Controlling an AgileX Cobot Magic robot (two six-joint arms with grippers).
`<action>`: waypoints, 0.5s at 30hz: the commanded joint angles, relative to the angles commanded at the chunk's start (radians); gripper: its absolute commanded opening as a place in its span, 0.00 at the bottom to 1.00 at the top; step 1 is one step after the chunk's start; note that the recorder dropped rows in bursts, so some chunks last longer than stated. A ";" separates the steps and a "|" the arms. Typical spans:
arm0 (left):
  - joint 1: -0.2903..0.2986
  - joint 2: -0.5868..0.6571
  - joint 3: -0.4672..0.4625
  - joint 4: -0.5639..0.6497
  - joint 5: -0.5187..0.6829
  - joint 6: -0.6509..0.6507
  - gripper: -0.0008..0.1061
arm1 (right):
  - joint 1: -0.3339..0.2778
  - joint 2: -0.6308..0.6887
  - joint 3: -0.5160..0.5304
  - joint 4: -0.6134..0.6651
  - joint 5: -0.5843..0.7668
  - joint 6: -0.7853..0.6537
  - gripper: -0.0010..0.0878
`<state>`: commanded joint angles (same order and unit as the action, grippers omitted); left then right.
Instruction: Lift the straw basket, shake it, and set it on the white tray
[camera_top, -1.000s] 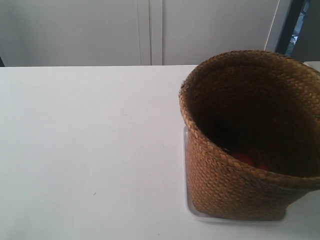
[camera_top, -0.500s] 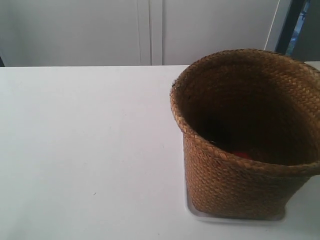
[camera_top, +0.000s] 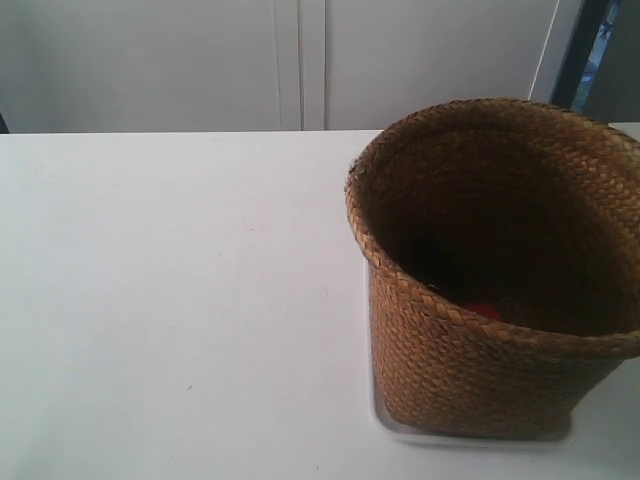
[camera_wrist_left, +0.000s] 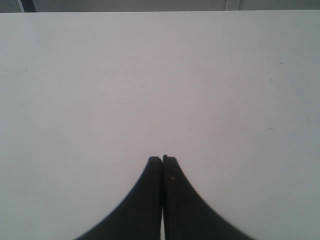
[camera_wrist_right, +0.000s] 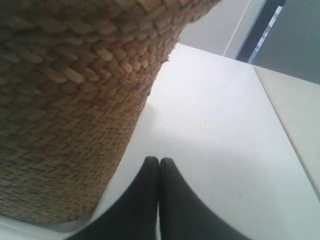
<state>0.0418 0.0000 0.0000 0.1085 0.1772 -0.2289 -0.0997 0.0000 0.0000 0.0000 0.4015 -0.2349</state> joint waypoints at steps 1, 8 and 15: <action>0.000 0.000 0.000 0.000 0.000 0.000 0.01 | 0.000 0.000 0.000 0.000 0.002 0.000 0.01; 0.000 0.000 0.000 0.000 0.000 0.000 0.01 | 0.000 0.000 0.000 0.000 -0.005 0.000 0.01; 0.000 0.000 0.000 0.000 0.000 0.000 0.01 | 0.000 0.000 0.000 0.000 -0.005 0.000 0.01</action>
